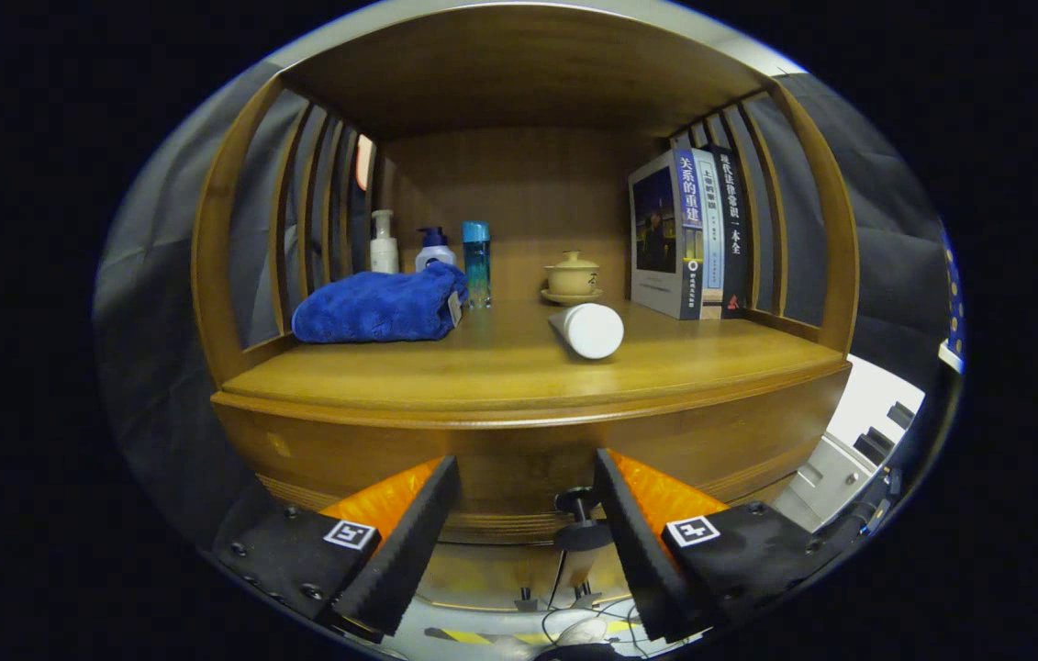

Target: Pull open the drawer, take out the items inside it, and place them on the countertop above the cabinet.

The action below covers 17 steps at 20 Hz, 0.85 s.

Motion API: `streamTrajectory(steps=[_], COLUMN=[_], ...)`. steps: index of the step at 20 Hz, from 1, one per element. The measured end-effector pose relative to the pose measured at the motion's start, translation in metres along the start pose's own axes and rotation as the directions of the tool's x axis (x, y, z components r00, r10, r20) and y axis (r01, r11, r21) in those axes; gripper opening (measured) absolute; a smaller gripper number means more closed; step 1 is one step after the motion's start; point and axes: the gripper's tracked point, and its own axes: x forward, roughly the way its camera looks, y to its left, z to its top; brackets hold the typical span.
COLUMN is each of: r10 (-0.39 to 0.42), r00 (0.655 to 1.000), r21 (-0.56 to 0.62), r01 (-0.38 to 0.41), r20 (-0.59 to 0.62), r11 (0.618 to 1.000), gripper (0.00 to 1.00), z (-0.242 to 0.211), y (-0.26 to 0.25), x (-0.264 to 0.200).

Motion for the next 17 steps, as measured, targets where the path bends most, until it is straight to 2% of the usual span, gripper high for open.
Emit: streamTrajectory(steps=[3, 8, 10, 13, 17], r10=[-0.039, -0.075, -0.112, -0.075, -0.077], r00=[0.999, 0.995, 0.993, 0.994, 0.991], r21=[-0.023, 0.123, 0.147, 0.146, 0.086], r01=[0.040, 0.066, 0.105, 0.064, 0.068], r20=[0.016, 0.069, 0.040, 0.074, 0.113], r11=[0.999, 0.990, 0.983, 0.987, 0.994], gripper=[0.99, 0.98, 0.97, 0.97, 0.97], z=[0.038, 0.093, 0.101, 0.121, 0.134], y=[-0.022, -0.041, -0.051, -0.039, -0.030], x=[-0.027, -0.110, -0.131, -0.150, -0.161])
